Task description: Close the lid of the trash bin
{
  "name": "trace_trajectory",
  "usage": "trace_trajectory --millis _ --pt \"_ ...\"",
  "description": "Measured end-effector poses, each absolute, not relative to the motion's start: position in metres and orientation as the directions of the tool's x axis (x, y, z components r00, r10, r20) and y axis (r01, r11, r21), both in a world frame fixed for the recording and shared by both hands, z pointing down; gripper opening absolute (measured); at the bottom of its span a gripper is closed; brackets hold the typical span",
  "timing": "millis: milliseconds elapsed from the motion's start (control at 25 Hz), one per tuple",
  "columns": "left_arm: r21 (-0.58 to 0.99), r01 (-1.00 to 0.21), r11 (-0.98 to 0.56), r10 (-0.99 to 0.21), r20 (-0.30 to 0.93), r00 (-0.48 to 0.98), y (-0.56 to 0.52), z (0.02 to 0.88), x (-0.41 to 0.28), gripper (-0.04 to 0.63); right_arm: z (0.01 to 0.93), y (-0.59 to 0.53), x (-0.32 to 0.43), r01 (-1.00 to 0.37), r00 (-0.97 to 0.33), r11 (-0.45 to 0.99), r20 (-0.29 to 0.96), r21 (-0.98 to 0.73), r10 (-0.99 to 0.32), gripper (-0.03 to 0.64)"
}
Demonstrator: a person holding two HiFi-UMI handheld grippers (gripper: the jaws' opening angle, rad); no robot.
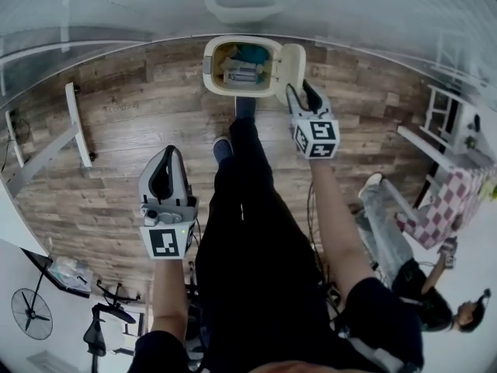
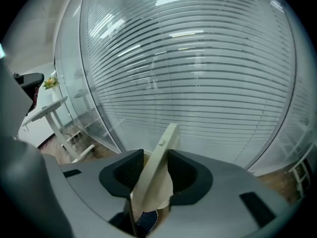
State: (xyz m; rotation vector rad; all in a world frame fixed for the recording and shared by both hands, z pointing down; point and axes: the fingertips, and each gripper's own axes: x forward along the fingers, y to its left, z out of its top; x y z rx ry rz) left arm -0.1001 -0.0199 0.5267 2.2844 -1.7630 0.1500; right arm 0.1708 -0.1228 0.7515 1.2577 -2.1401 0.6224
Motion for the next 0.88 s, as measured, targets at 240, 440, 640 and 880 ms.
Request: trace_trajectory --millis 240,440,640,880 --pt "0.192 -0.972 -0.132 -0.946 0.27 0.182 -0.014 0.534 -0.122 0.006 0.751 -0.124 0.139 -0.856 -0.459 0.497 0.647 -0.141 -0.609 0.164" --pt "0.193 -0.973 -0.126 -0.946 0.272 0.176 -0.011 0.537 -0.126 0.006 0.754 -0.125 0.111 -0.822 -0.514 0.545 0.625 -0.164 -0.587 0.175" --pt "0.191 -0.973 -0.129 -0.946 0.27 0.178 -0.005 0.534 -0.125 0.006 0.76 -0.123 0.088 -0.776 -0.568 0.604 0.617 -0.182 -0.545 0.186" --pt "0.179 -0.974 -0.142 -0.939 0.287 0.19 0.0 0.539 -0.123 0.006 0.772 -0.116 0.053 -0.696 -0.629 0.693 0.626 -0.189 -0.461 0.181"
